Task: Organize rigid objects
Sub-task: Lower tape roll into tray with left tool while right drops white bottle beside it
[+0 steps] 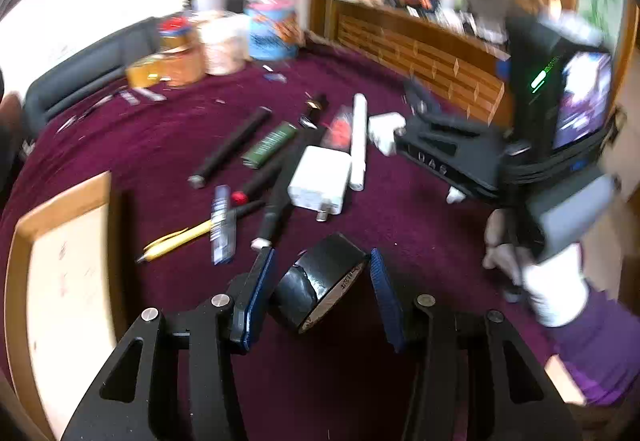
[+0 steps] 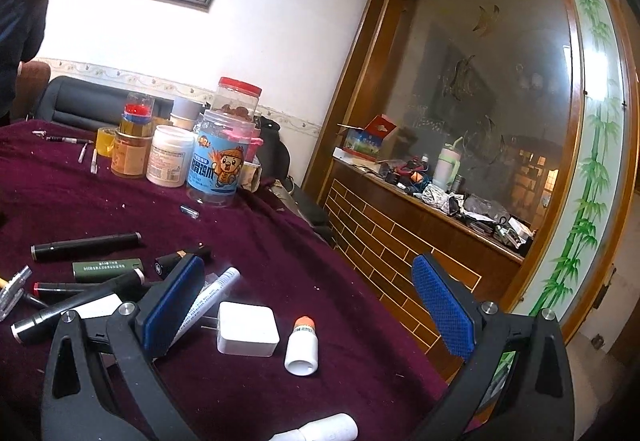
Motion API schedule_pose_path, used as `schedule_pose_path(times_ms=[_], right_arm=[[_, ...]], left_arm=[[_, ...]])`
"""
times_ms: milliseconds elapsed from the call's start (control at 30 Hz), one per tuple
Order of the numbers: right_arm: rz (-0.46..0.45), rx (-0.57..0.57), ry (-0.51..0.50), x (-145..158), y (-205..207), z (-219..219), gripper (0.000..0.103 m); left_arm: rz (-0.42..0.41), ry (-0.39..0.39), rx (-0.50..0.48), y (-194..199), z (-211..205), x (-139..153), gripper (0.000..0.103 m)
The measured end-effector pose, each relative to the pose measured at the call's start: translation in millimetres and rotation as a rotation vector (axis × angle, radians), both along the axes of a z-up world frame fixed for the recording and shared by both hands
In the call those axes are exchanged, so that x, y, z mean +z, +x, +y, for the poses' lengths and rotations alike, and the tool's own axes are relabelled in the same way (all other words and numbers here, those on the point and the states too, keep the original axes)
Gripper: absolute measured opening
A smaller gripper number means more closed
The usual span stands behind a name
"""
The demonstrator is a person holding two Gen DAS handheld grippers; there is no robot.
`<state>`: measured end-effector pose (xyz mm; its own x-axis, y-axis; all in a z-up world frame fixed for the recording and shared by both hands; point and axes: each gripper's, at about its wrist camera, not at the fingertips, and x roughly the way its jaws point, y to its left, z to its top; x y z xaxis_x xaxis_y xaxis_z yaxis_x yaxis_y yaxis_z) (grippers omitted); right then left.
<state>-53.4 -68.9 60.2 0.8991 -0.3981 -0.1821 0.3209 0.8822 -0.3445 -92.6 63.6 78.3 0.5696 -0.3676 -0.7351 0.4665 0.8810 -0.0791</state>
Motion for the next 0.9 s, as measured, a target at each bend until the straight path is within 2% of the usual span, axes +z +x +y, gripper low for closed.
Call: schedule_pose_path(times_ms=[100, 200, 300, 367, 467, 600, 633, 700, 733, 800, 833, 900], right_arm=[[0.001, 0.070, 0.055, 7.9, -7.5, -6.5, 0.103], [0.171, 0.231, 0.130, 17.2, -9.2, -17.2, 0.103], [0.320, 0.342, 0.120, 20.7, -19.9, -25.3, 0.103], [0.424, 0.350, 0.117, 16.1, -24.4, -37.3, 0.103], [0.525, 0.337, 0.179, 5.1, -26.1, -56.0, 0.103], [0.583, 0.314, 0.274, -9.0, -30.9, -77.9, 0.102], [0.601, 0.303, 0.329, -10.4, -32.0, -85.6, 0.100], [0.620, 0.315, 0.511, -10.3, -34.3, -104.1, 0.097], [0.623, 0.342, 0.655, -12.7, -35.6, -117.1, 0.094], [0.623, 0.355, 0.817, -16.0, -32.8, -131.7, 0.082], [0.624, 0.349, 0.887, -18.2, -28.5, -137.8, 0.076], [0.625, 0.312, 0.945, -23.2, -16.6, -140.2, 0.068]], left_arm=[[-0.019, -0.088, 0.045, -27.4, 26.9, 17.5, 0.042], [-0.042, -0.135, 0.075, -51.1, 51.6, 32.0, 0.042], [-0.047, -0.187, 0.102, -66.6, 74.3, 40.5, 0.043], [-0.050, -0.214, 0.112, -69.2, 81.6, 42.9, 0.043], [-0.065, -0.239, 0.133, -73.4, 90.5, 43.7, 0.043], [-0.056, -0.248, 0.156, -74.5, 95.3, 40.1, 0.043], [-0.050, -0.244, 0.163, -74.6, 96.4, 39.4, 0.043], [-0.046, -0.243, 0.171, -75.8, 98.5, 38.7, 0.043], [-0.044, -0.248, 0.174, -76.3, 100.2, 38.9, 0.043], [-0.041, -0.257, 0.182, -77.2, 103.3, 39.3, 0.043], [-0.042, -0.259, 0.184, -77.7, 103.9, 39.3, 0.043], [-0.045, -0.261, 0.192, -78.8, 103.6, 39.2, 0.043]])
